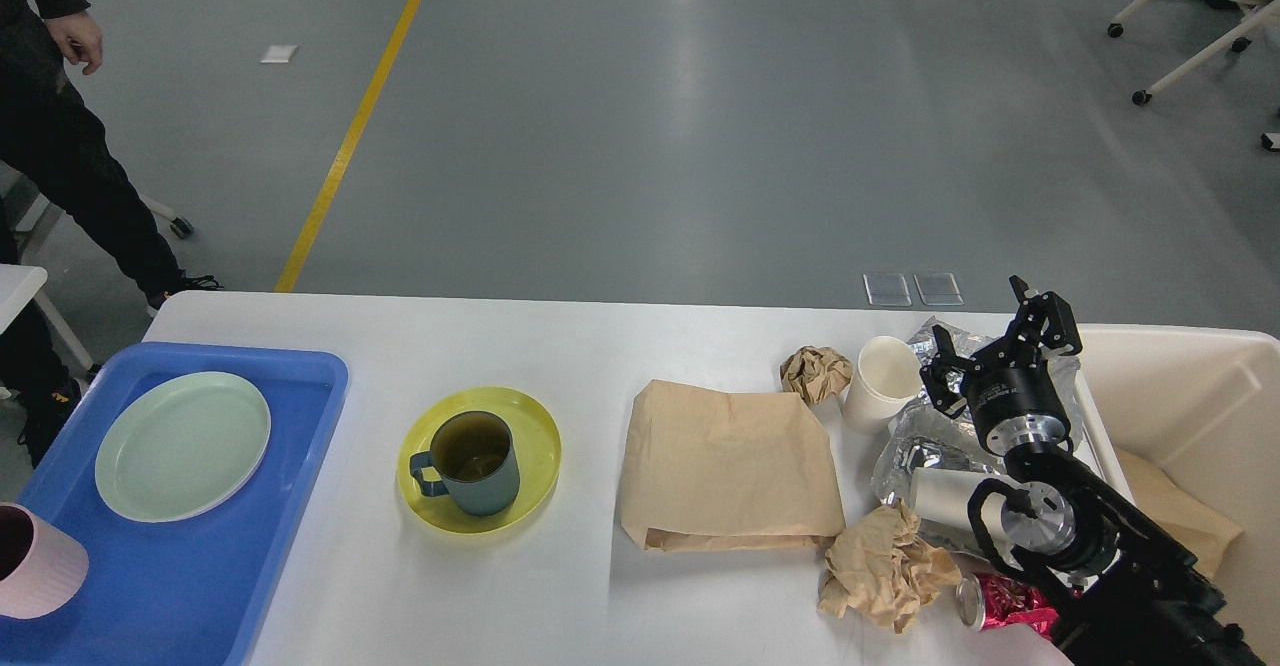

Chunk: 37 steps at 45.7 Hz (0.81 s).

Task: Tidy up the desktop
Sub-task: 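Release the pink mug and raise the left gripper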

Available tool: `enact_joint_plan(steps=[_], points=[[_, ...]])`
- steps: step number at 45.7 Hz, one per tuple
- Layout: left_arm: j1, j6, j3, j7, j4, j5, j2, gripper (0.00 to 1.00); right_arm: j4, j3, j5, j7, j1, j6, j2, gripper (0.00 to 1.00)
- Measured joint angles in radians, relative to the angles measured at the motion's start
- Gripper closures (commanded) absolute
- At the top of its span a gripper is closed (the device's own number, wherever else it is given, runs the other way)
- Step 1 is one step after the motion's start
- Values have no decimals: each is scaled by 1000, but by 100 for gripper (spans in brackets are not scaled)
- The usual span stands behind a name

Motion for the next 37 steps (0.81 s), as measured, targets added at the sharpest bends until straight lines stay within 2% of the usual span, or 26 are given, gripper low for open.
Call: enact_joint_plan(steps=[3,5,14,37], points=[[0,2,-1,3,-4,-63,1,8,0,0,0,0,0,0,0,0],[1,2,0,7,-7,-122,2,5,0,0,0,0,0,0,0,0],[8,-11,7,10,-13,-276,5,4,0,0,0,0,0,0,0,0],[-24,-33,26,16,-65,-288,48,4,2,0,0,-1,0,0,0,0]])
